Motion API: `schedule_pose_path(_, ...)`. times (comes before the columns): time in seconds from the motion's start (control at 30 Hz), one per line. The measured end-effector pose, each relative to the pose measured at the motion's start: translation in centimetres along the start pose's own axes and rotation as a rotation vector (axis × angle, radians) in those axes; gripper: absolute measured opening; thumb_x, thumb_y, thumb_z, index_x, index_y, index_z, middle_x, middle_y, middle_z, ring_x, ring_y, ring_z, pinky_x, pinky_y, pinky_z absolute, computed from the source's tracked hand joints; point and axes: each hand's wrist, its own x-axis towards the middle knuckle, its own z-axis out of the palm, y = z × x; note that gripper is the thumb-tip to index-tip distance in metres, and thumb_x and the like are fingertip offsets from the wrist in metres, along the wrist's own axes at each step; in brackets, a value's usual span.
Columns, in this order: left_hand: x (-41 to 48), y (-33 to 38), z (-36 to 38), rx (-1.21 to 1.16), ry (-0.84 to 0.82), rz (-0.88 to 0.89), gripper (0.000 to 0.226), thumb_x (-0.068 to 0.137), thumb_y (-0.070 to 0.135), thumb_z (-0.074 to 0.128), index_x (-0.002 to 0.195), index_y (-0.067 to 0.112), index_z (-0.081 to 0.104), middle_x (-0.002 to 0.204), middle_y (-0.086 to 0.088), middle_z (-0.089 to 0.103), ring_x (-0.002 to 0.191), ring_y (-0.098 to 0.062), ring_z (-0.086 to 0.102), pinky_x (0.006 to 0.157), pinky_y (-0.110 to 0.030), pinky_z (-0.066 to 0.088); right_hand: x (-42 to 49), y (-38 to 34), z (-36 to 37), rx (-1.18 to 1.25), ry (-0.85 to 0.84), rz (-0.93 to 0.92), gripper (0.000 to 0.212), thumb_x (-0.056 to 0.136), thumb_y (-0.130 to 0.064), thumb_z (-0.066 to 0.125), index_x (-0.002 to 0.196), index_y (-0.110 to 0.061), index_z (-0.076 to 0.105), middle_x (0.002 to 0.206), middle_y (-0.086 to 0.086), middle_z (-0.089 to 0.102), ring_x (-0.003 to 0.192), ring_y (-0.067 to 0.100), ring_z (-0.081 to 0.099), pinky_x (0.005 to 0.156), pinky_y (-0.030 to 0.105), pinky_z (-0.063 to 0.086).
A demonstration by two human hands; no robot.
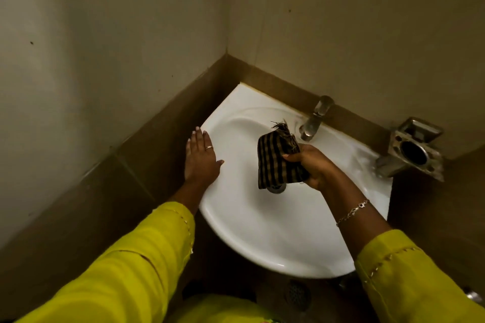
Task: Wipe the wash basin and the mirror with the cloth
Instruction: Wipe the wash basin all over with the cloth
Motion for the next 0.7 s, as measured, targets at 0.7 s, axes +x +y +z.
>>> schedule_pose_path(0.7, 0.0, -0.4, 0.5, -0.115, 0.148, -0.002, 0.069, 0.093, 0.014, 0.042, 0.146, 0.003, 0.0, 0.157, -0.014, -0.004, 0.146, -0.023, -0.002, 0.117, -0.029, 0.0, 13.2, 2.3, 1.3, -1.572, 0.173, -0.406, 0.068, 0.096, -0.022, 0.04, 0.147, -0.004, -0.002, 0.154, 0.025, -0.002, 0.141, 0.041, 0.002, 0.115, 0.05, 0.011)
